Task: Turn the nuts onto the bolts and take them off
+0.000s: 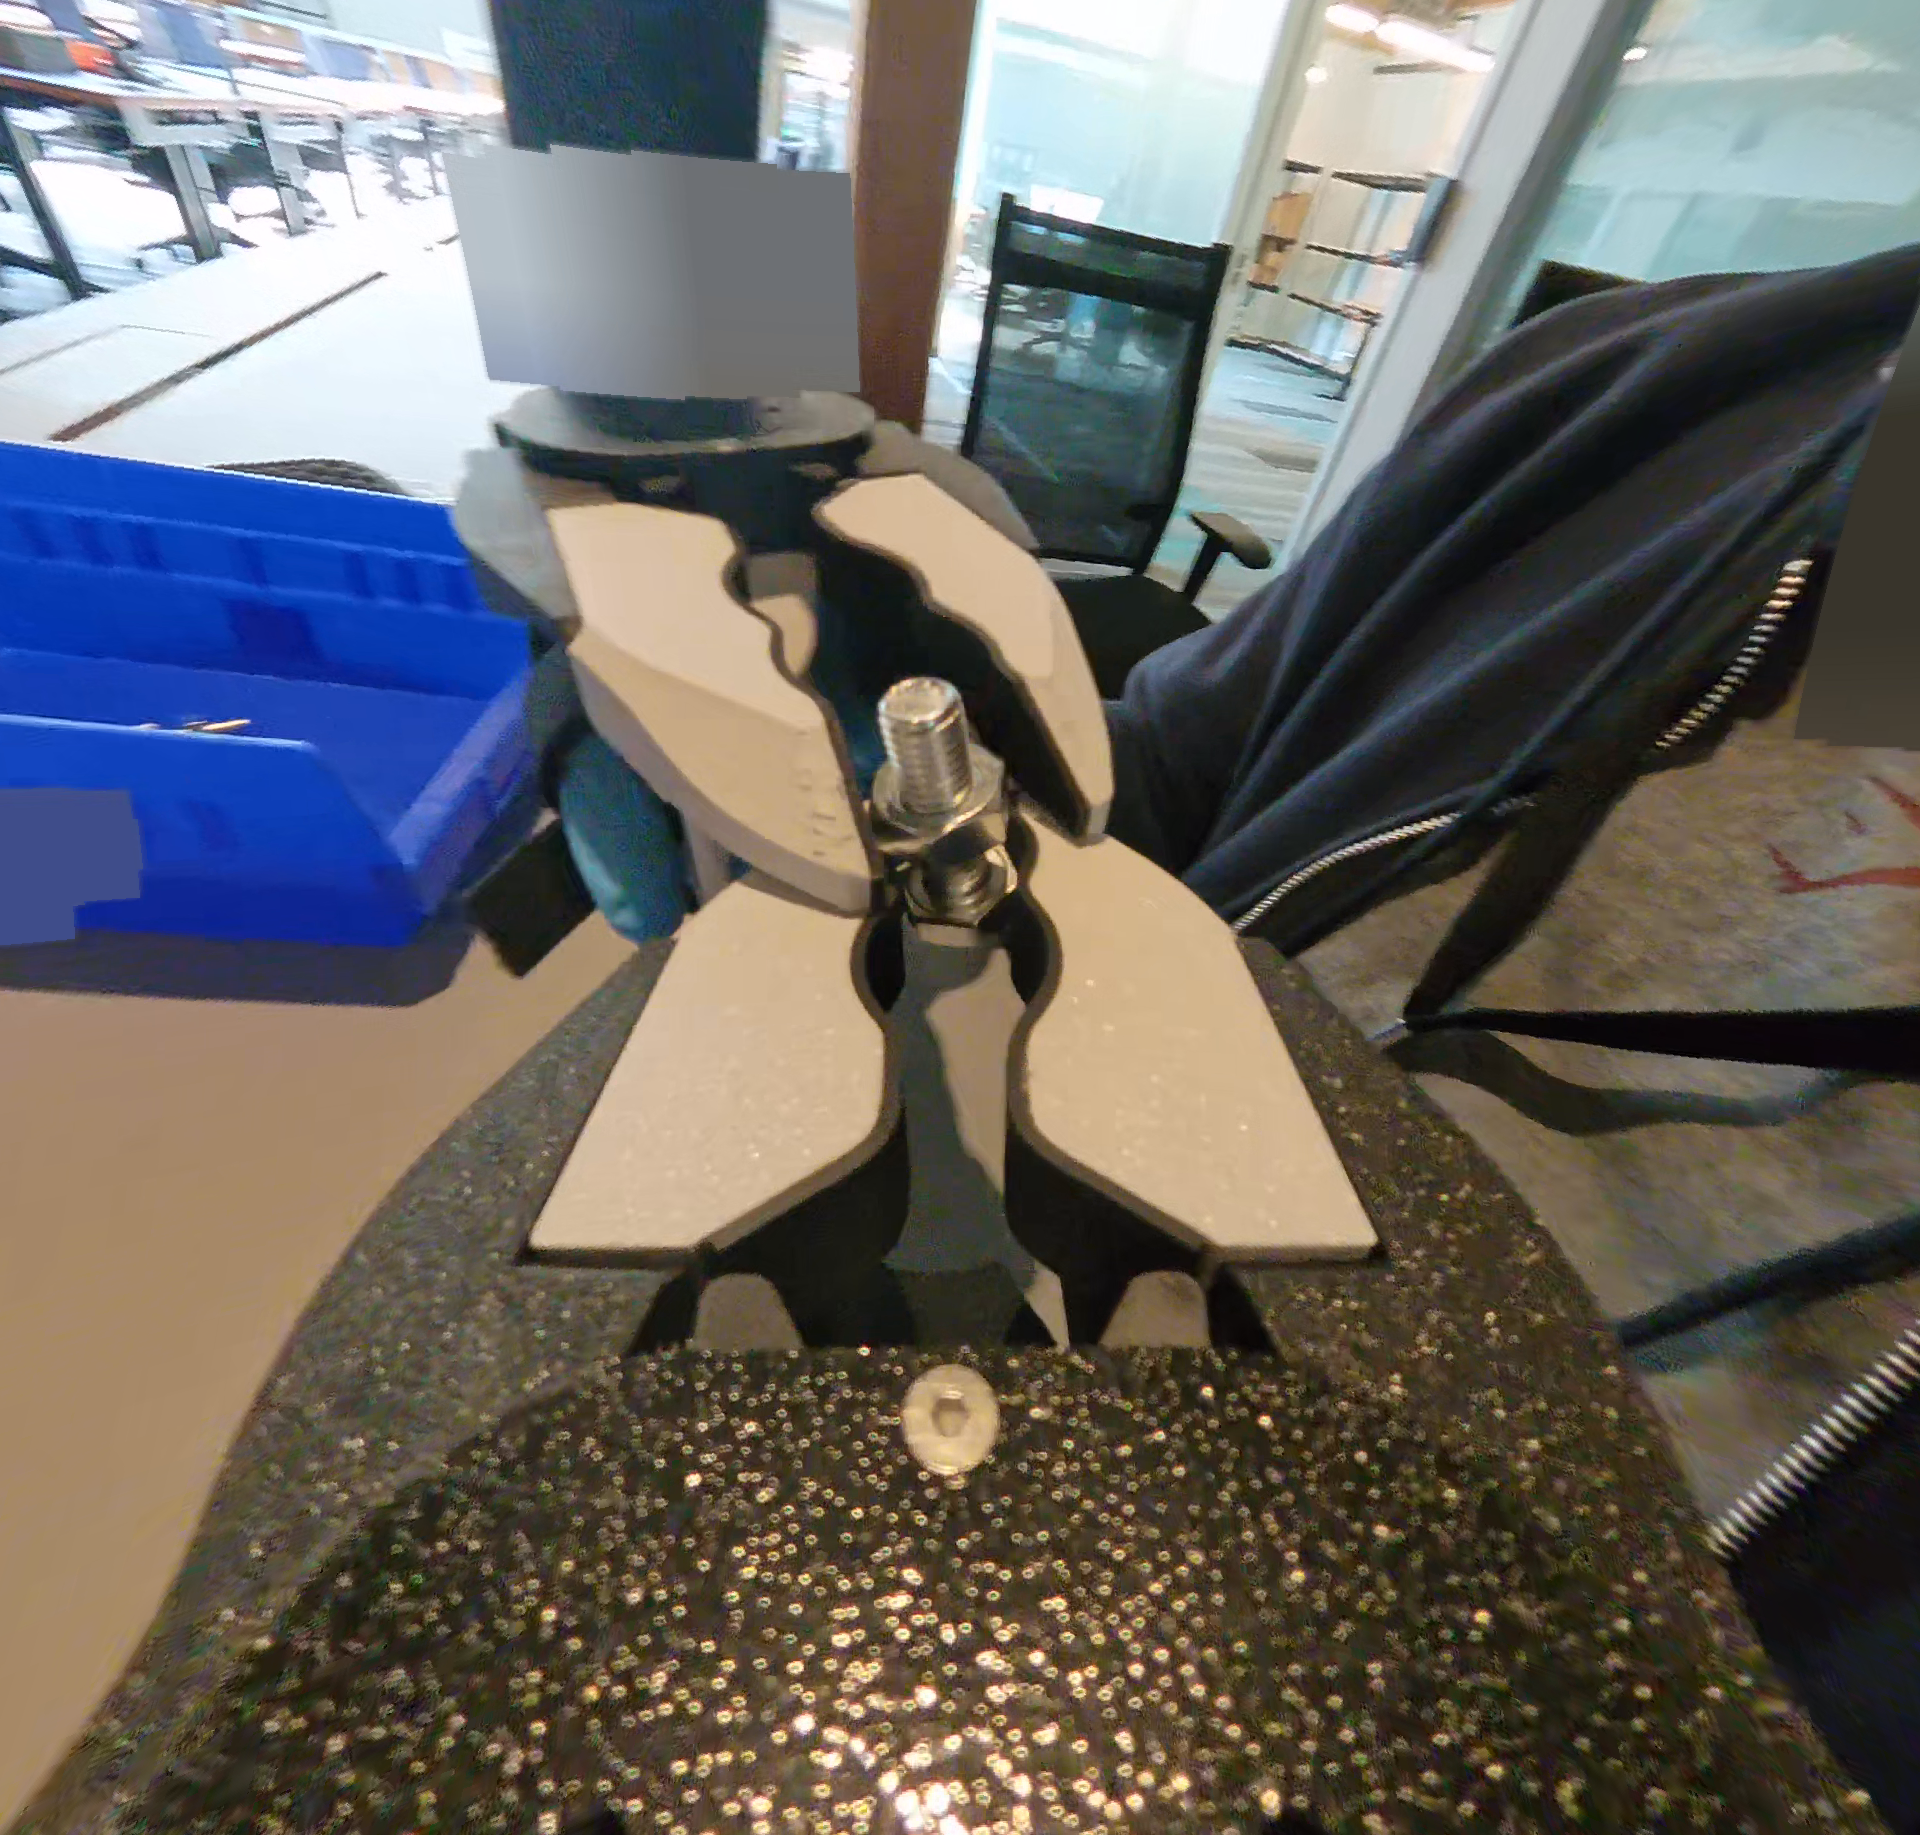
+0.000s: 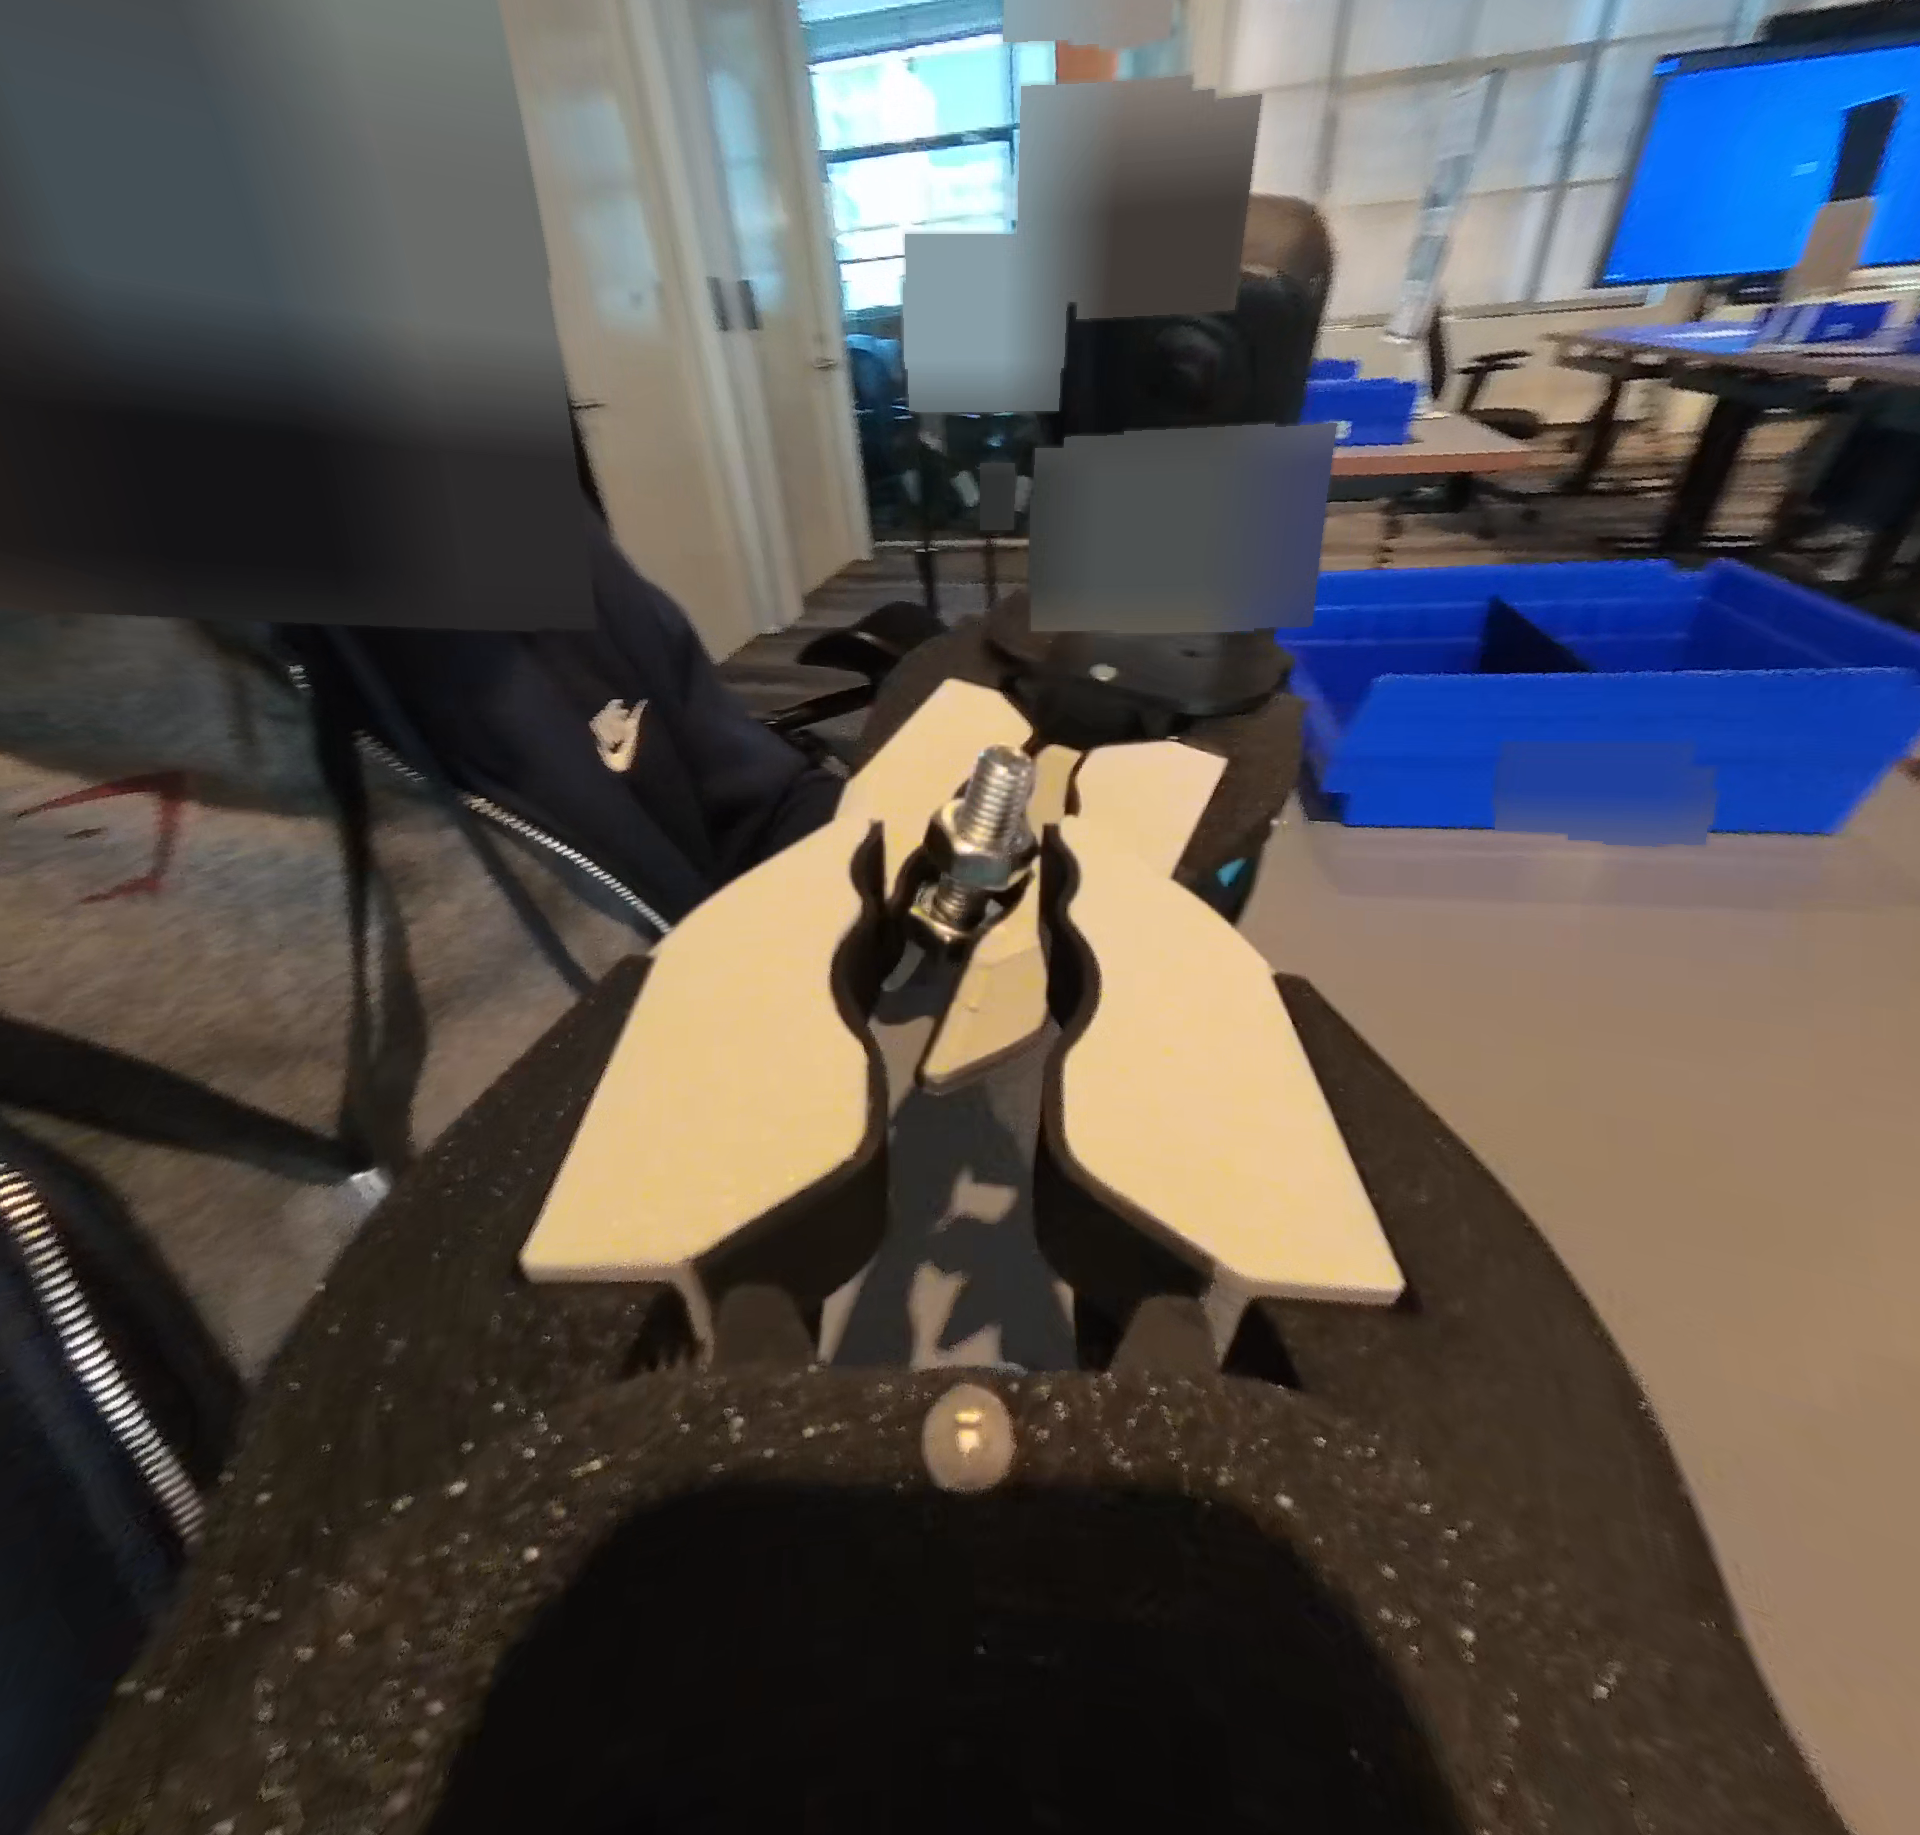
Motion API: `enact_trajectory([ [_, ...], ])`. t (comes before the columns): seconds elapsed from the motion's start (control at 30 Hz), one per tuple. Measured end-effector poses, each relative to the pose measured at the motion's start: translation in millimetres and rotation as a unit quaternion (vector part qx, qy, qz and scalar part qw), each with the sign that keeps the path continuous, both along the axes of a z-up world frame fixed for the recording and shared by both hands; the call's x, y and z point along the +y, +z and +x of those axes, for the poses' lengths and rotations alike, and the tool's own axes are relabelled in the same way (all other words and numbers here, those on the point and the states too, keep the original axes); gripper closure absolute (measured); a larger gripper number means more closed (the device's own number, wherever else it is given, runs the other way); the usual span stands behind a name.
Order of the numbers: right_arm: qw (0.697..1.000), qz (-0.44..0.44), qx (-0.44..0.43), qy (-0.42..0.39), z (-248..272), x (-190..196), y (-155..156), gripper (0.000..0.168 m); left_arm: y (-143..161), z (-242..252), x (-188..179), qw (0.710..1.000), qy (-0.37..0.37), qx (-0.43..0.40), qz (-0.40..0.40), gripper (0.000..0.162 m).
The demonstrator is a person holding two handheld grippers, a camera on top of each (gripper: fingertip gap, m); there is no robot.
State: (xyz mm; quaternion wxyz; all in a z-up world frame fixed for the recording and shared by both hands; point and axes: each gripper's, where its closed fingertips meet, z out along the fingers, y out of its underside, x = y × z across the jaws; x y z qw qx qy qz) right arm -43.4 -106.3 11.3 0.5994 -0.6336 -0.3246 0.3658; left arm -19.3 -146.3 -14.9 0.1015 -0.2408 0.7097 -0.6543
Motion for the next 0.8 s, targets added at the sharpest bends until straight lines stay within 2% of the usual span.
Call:
enact_trajectory([
  [0.13, 1.000, -0.001, 0.017, 0.025, -3.7, -4.4, 1.8, 0.148, 1.5, -6.9, -5.2, 1.000, -0.028, 0.001, -0.008, 0.147],
  [0.23, 1.000, -0.004, 0.015, 0.002, -0.4, 1.2, 1.6, 0.149, 1.8, -1.2, 0.4, 1.000, -0.004, 0.000, -0.006, 0.146],
  [0.33, 0.999, -0.007, 0.004, -0.054, 7.6, 12.7, 1.7, 0.149, 1.5, 10.8, 13.3, 0.999, 0.050, -0.005, 0.004, 0.146],
  [0.43, 0.989, 0.000, -0.037, -0.146, 20.0, 28.4, -0.7, 0.149, -1.9, 27.4, 31.7, 0.991, 0.129, -0.014, 0.029, 0.146],
  [0.5, 0.983, 0.005, -0.058, -0.175, 22.5, 31.4, -0.7, 0.149, -1.6, 28.9, 34.3, 0.990, 0.139, -0.018, 0.035, 0.146],
  [0.6, 0.986, 0.003, -0.055, -0.157, 19.7, 26.9, 0.5, 0.146, -2.2, 26.7, 29.6, 0.991, 0.127, -0.020, 0.038, 0.146],
  [0.67, 0.991, 0.002, -0.029, -0.134, 19.5, 22.4, 5.1, 0.134, -3.7, 26.7, 28.4, 0.991, 0.124, -0.019, 0.041, 0.146],
  [0.8, 0.993, 0.003, 0.013, -0.114, 25.2, 17.9, 12.5, 0.135, -3.2, 26.2, 27.1, 0.992, 0.121, -0.021, 0.041, 0.146],
])
